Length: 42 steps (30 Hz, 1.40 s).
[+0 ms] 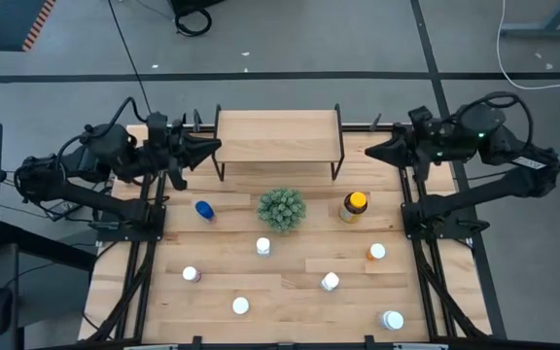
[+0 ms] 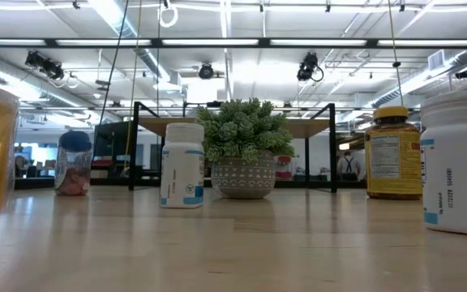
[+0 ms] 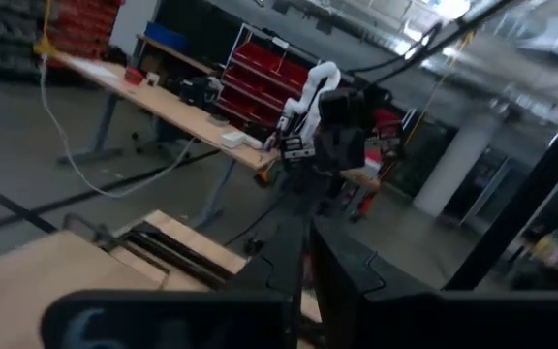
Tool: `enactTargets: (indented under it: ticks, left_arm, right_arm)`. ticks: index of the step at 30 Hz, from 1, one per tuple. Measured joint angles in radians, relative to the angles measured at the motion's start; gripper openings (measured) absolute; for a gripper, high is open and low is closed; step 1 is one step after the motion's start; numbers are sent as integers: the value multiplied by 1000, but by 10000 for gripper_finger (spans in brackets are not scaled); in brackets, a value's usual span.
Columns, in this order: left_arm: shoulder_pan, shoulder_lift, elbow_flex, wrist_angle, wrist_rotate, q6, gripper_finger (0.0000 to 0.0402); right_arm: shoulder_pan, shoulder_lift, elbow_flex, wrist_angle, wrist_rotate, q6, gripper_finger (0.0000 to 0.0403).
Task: Pick and place medicine bottles onto shelf by color
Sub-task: Put the yellow medicine bottle on the shelf
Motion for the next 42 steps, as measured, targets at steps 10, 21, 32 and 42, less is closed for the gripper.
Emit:
enactTargets:
  ticks: [10,21,32,42]
  left_arm:
    - [0,3,0,-31,-12,176,91]
    - [0,7,0,-344,-44,-19,191]
    - [0,25,-1,-402,-141,-93,249]
    - [18,62,0,-402,-162,-307,247]
  right_arm:
    - [-3,206,-2,9,69,36,12]
    - [29,368,-2,-566,4,154,96]
    - [29,376,-3,-854,309,301,257]
    - [25,419,-12,-874,267,445,300]
